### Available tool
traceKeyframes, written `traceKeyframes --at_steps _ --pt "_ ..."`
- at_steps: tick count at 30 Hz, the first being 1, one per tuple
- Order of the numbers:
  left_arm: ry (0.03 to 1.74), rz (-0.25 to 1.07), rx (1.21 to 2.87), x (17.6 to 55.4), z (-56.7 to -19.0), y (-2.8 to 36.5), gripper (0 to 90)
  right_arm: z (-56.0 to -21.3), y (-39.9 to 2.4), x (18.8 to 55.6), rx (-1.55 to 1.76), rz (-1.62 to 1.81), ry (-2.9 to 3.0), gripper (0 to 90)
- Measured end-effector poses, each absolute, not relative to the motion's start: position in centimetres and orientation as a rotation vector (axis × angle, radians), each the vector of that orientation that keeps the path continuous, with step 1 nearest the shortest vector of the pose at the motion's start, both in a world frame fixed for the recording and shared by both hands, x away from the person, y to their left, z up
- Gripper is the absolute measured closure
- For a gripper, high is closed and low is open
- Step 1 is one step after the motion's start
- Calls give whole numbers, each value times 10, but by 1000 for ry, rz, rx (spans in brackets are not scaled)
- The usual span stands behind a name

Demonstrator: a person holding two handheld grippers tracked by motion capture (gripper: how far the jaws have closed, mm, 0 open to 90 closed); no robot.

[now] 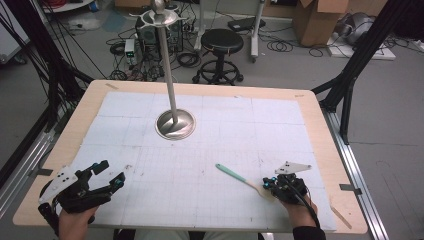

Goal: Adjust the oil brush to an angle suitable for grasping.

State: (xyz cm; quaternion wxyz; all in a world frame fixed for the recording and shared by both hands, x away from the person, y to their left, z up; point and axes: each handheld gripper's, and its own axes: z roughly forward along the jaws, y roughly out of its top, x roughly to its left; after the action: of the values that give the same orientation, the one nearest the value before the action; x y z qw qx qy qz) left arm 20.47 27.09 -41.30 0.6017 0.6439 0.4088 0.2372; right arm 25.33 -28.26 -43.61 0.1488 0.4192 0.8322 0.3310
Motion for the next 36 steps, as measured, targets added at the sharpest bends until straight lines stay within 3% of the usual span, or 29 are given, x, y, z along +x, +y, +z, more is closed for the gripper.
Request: traceKeyframes --at_steps 7,8,9,10,11,13,15,16,20,21,27,36 --pt "942 543 1494 205 -413 270 230 -424 -290 246 1188 1054 2323 853" --pt "940 541 1494 205 -413 270 230 -415 -294 241 1183 1124 2263 758" --pt "936 537 1493 205 -413 270 230 -415 -294 241 1183 1124 2263 758" --pt "932 535 1496 205 -413 269 229 -410 -296 238 1182 1155 2227 695" --pt "929 531 1491 205 -413 269 229 -402 -301 232 1187 1218 2142 574" --pt "916 523 1493 205 -413 267 228 -398 -305 228 1183 1262 2099 535" --pt "900 507 1494 205 -412 266 224 -391 -311 221 1166 1337 2019 447" --pt "895 496 1486 205 -411 264 213 -385 -317 213 1147 1390 1950 350" --pt "874 485 1480 204 -408 261 201 -380 -325 200 1114 1447 1862 259" --pt "870 487 1477 204 -407 260 189 -380 -330 190 1099 1464 1823 190" --pt "844 491 1464 203 -405 260 175 -377 -338 169 1052 1439 1791 168" --pt "828 480 1494 208 -408 257 179 -378 -338 167 1048 1407 1793 168"
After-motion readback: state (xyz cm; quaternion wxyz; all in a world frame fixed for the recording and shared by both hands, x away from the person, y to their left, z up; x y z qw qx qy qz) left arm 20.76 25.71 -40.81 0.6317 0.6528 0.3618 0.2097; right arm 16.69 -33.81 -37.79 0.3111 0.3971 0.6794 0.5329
